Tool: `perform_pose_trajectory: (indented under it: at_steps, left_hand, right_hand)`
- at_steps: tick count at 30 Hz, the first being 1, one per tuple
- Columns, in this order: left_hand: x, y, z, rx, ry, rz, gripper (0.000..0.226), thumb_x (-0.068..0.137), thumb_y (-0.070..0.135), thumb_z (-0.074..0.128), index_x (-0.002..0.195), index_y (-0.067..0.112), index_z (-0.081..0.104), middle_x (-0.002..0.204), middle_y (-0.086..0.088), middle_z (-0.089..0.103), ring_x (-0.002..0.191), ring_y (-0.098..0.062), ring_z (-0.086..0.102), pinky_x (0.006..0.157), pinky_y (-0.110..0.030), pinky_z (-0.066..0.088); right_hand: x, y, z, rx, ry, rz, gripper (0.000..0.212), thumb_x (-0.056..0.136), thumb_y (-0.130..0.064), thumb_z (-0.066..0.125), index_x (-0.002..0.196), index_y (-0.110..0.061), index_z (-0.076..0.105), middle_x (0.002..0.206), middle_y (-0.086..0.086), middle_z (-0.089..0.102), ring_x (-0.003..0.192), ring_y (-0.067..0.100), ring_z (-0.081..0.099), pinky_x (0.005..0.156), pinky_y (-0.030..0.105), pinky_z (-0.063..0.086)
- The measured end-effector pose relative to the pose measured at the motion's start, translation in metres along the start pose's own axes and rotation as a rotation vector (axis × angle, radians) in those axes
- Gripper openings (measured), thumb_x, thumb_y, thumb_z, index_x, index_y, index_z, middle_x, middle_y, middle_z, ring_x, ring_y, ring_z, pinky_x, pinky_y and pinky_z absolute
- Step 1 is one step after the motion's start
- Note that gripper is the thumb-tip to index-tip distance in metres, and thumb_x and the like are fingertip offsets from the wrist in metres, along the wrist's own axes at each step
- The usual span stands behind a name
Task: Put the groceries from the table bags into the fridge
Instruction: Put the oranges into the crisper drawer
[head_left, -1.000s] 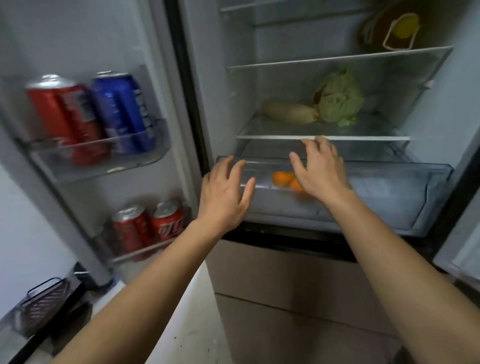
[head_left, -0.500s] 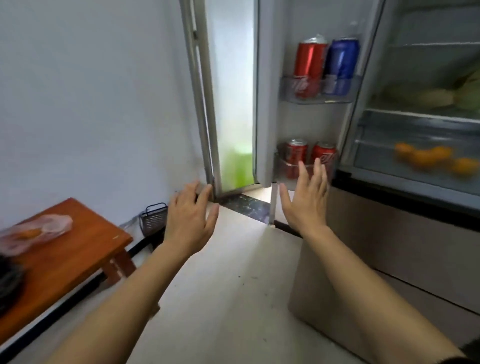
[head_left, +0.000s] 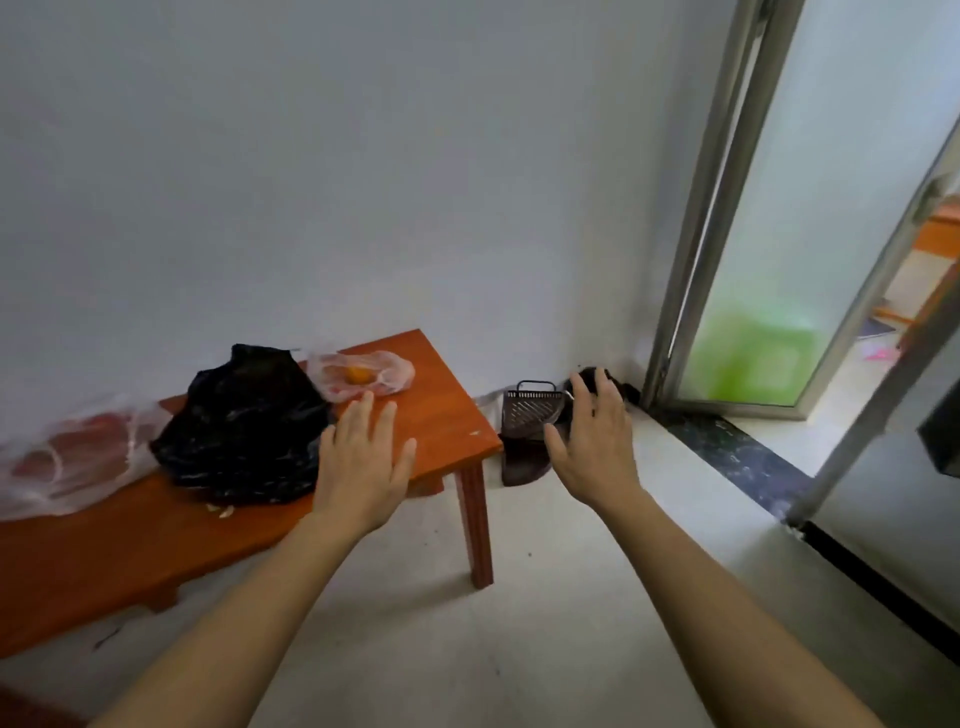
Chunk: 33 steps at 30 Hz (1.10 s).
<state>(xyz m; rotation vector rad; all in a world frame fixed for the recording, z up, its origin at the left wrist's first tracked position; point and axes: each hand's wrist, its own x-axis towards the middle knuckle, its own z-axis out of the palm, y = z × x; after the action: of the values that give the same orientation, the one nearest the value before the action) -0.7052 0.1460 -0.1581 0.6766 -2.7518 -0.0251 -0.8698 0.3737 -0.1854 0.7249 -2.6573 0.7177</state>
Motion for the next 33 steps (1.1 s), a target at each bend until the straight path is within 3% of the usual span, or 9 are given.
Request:
perform_pose_trajectory:
  at_steps: [6, 12, 16, 24, 33]
  left_hand:
    - [0.101, -0.054, 0.014, 0.026, -0.071, -0.127, 0.061, 0.101, 0.051, 0.032, 0.15, 0.016, 0.034, 0.159, -0.013, 0.027, 0.147, -0.029, 0.024, 0.118, -0.048, 0.026]
    - [0.167, -0.1, 0.034, -0.006, -0.144, -0.172, 0.057, 0.101, 0.045, 0.04, 0.15, 0.015, 0.036, 0.158, -0.011, 0.03, 0.147, -0.028, 0.023, 0.116, -0.046, 0.026]
    - [0.2, -0.131, 0.065, -0.029, -0.243, -0.138, 0.059, 0.102, 0.046, 0.038, 0.152, 0.017, 0.031, 0.16, -0.007, 0.024, 0.149, -0.023, 0.017, 0.119, -0.04, 0.021]
    - [0.31, -0.194, 0.148, -0.2, -0.34, -0.017, 0.048, 0.097, 0.034, 0.051, 0.141, 0.014, 0.047, 0.142, -0.003, 0.047, 0.133, -0.021, 0.043, 0.108, -0.036, 0.039]
    - [0.419, -0.278, 0.24, -0.316, -0.57, 0.068, 0.037, 0.094, 0.037, 0.051, 0.124, 0.017, 0.059, 0.126, -0.002, 0.055, 0.12, -0.02, 0.048, 0.101, -0.033, 0.042]
  right_hand:
    - [0.122, -0.036, 0.073, 0.099, -0.184, -0.029, 0.074, 0.096, -0.035, 0.053, 0.156, -0.01, 0.018, 0.16, 0.023, 0.02, 0.148, 0.037, 0.019, 0.116, 0.048, 0.028]
    - [0.217, -0.068, 0.13, 0.139, -0.331, -0.132, 0.063, 0.096, -0.032, 0.053, 0.151, -0.01, 0.032, 0.151, 0.017, 0.037, 0.14, 0.033, 0.034, 0.111, 0.047, 0.038]
    - [0.255, -0.097, 0.171, 0.12, -0.45, -0.195, 0.058, 0.096, -0.032, 0.052, 0.149, -0.013, 0.037, 0.148, 0.012, 0.042, 0.134, 0.031, 0.041, 0.102, 0.047, 0.045]
    - [0.334, -0.14, 0.261, 0.068, -0.563, -0.245, 0.047, 0.098, -0.026, 0.05, 0.144, -0.016, 0.046, 0.141, 0.011, 0.049, 0.126, 0.031, 0.05, 0.097, 0.04, 0.045]
    - [0.395, -0.192, 0.379, 0.081, -0.698, -0.128, 0.035, 0.099, -0.024, 0.049, 0.132, -0.016, 0.059, 0.128, 0.006, 0.061, 0.114, 0.027, 0.06, 0.094, 0.039, 0.051]
